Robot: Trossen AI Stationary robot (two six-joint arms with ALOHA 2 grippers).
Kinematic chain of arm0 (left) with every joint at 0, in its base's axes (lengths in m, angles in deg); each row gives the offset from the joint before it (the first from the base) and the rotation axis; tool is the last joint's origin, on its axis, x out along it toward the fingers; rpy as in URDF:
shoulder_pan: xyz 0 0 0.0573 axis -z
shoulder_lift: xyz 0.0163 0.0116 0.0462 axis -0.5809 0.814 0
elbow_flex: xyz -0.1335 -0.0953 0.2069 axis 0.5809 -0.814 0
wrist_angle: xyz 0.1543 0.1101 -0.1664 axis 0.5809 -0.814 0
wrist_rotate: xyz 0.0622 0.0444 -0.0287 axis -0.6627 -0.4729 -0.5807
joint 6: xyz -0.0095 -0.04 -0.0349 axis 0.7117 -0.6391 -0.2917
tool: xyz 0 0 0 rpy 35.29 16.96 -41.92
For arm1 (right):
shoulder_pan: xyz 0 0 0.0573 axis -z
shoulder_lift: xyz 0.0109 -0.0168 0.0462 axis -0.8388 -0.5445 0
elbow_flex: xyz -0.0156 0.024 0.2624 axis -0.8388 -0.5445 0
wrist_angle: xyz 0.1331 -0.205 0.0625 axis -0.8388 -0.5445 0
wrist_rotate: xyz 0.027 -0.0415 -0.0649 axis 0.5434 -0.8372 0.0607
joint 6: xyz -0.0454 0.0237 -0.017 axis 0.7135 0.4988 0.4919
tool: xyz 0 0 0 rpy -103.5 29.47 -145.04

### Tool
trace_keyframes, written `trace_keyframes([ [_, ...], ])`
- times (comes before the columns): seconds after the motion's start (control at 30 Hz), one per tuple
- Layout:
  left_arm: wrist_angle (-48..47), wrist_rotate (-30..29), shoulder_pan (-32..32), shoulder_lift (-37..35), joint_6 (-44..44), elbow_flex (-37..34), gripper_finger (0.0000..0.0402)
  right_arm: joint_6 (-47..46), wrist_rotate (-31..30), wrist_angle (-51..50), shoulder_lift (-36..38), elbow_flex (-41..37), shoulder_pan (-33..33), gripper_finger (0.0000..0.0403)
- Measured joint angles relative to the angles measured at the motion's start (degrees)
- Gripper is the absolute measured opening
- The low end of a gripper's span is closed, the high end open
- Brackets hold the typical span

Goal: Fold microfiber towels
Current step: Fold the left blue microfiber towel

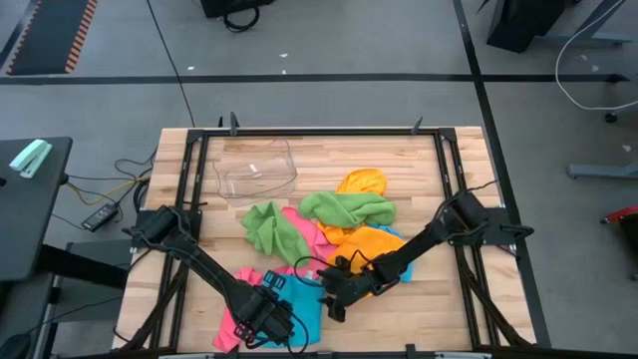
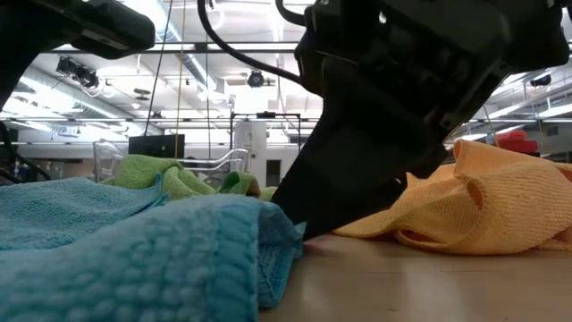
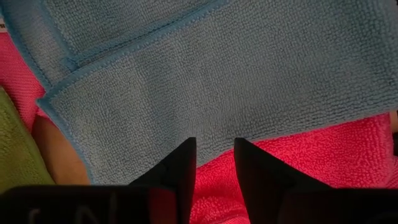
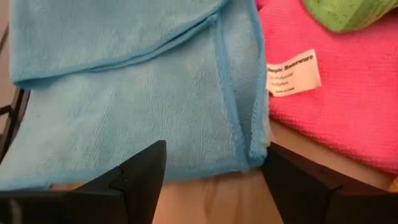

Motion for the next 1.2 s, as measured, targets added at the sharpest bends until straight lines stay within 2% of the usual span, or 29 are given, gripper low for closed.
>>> trace_keyframes([
  [0.13, 0.0, 0.0, 0.0, 0.0, 0.0, 0.0, 0.0118, 0.9, -0.6, 1.4, -0.2, -0.1, 0.1, 0.0226],
  [0.23, -0.1, 0.0, 0.0, 0.0, 0.0, 0.0, 0.0114, 0.9, -0.7, 1.4, -0.3, -0.2, 0.2, 0.0184],
  [0.43, 0.5, -2.3, 0.0, 0.0, 0.0, 0.0, 0.0110, 2.9, -1.5, 1.2, -0.4, -0.3, 0.3, 0.0040],
  [0.5, 0.5, -3.9, 0.0, 0.0, 0.2, 0.0, 0.0111, 4.3, -0.8, 1.3, -0.4, -0.3, 0.5, 0.0013],
  [0.73, 0.2, -7.1, 0.0, 0.0, 1.5, 0.0, 0.0106, 5.3, 0.6, -0.6, 0.1, -0.1, 0.6, 0.0005],
  [0.93, -0.5, -7.9, 0.0, -0.3, 3.6, 2.2, 0.0092, 7.4, 1.1, -15.3, 4.4, 2.1, 1.3, 0.0002],
  [1.1, 3.8, -15.6, 0.0, -0.3, 9.1, 5.1, 0.0080, 8.4, 1.1, -26.6, 10.6, 2.8, 3.1, 0.0002],
  [1.2, 8.4, -17.8, -0.3, -0.3, 13.4, 5.2, 0.0075, 10.6, 0.9, -31.5, 14.5, 2.8, 4.2, 0.0002],
])
